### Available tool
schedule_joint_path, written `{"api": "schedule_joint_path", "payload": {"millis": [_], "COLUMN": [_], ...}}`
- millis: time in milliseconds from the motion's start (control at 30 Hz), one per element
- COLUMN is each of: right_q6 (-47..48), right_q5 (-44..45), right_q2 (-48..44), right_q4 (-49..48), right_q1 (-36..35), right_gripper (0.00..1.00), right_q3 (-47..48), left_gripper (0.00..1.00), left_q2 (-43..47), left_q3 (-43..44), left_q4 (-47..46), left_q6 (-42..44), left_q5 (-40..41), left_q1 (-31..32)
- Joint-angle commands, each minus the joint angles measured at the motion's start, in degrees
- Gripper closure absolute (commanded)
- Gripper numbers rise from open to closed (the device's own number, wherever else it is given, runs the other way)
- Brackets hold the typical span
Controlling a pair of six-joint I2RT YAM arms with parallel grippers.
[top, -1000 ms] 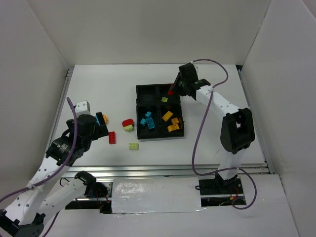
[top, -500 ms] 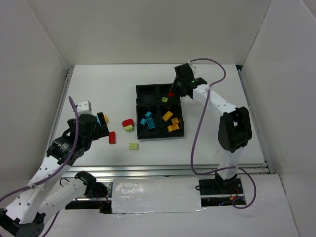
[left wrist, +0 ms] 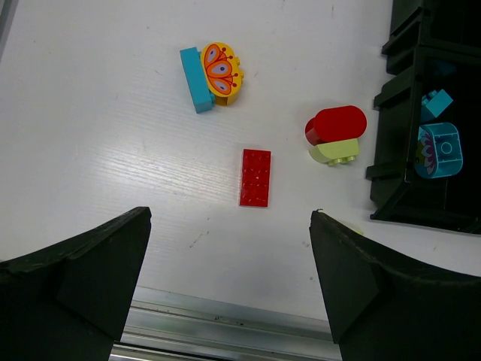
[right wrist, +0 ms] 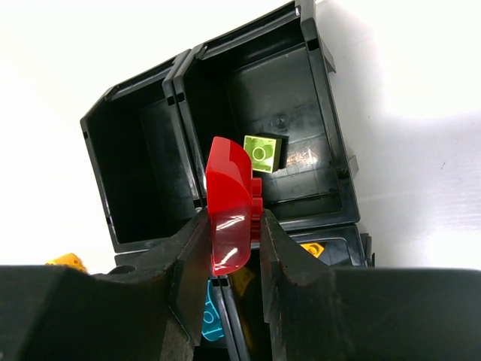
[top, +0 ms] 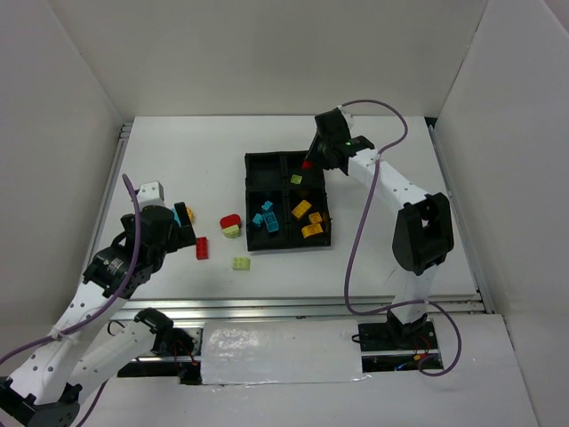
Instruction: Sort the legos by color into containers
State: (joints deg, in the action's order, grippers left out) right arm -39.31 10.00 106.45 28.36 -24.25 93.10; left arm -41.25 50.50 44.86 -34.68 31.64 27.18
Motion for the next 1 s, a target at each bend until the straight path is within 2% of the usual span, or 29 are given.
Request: {"api": "schedule_joint_path", "payload": {"millis": [0, 333, 600, 767, 967], "right_q6": [0.8, 1.6, 2.1, 2.4, 2.0], "right_q5": [0.2, -0.3, -6.0, -7.9, -8.9], "right_q2": [0.7, 0.9, 2.7, 6.8, 16.0], "right_q4": [-0.4, -0.1, -2.3, -2.4, -1.6], "right_q1": [-0.8, -0.8, -2.4, -5.9, -7.7], "right_gripper": [1.0, 1.0, 1.0, 1.0, 1.0], "right_q3": [2.5, 2.7, 3.1, 9.1, 18.6], "left_gripper": [0.01, 0.01, 0.0, 0.01, 0.01], "left_q2": [0.8, 1.1, 1.2, 1.8, 2.6], "left_q3": [0.3, 0.3, 0.3, 0.3, 0.2], "left_q4": [-1.7, -1.8, -2.1, -1.8, -2.0], "left_q6": [0.4, 0.4, 0.4, 0.2, 0.3], "left_q5": [0.4, 0.5, 0.4, 0.7, 0.7], "left_q1": [0.1, 0.0, 0.0, 0.0, 0.1]}}
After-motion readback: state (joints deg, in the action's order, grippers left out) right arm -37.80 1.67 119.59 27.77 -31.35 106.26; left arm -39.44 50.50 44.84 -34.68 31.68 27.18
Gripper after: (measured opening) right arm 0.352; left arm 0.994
